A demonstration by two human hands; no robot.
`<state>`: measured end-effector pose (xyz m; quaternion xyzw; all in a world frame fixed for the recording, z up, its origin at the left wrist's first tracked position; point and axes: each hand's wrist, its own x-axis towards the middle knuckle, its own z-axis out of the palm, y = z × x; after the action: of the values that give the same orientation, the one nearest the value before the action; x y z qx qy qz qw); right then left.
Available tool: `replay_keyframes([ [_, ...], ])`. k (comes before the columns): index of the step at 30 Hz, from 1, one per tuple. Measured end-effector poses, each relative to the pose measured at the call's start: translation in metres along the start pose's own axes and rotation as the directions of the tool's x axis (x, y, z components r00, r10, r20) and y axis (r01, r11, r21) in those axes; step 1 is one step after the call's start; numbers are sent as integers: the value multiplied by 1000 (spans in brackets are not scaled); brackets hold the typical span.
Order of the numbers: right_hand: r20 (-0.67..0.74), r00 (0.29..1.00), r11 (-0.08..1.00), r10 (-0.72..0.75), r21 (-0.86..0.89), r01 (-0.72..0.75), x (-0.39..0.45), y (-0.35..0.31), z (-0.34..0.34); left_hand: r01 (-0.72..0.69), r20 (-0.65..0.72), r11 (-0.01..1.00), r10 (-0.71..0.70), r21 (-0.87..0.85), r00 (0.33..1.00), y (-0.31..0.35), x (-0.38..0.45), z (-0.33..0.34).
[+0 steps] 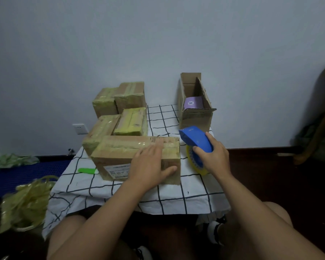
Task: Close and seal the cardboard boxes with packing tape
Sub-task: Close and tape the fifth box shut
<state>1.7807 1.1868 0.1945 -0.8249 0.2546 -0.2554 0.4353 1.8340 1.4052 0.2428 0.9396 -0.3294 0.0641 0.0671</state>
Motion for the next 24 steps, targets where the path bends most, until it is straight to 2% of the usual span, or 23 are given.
replay_keyframes([
  [3,-1,1000,1000,1,2,-1,3,-9,0,2,43,998,-5,70,999,-14,-4,-4],
  [7,-96,994,998,-49,35,52,1,-33,-6,42,50,992,-48,115,998,-25,-6,-8],
  [10,-167,978,988,-125,67,138,0,-63,-15,23,33,996,-26,80,999,-38,-9,-10],
  [14,-222,952,961,-210,132,243,-8,-101,-18,111,88,992,-115,52,989,-58,-16,-11],
  [19,-166,952,932,-257,218,289,-23,-127,-3,111,51,990,-116,88,992,-69,-20,-16],
  [24,-104,956,928,-275,233,292,-34,-139,15,187,175,982,-189,29,966,-96,-25,-20],
])
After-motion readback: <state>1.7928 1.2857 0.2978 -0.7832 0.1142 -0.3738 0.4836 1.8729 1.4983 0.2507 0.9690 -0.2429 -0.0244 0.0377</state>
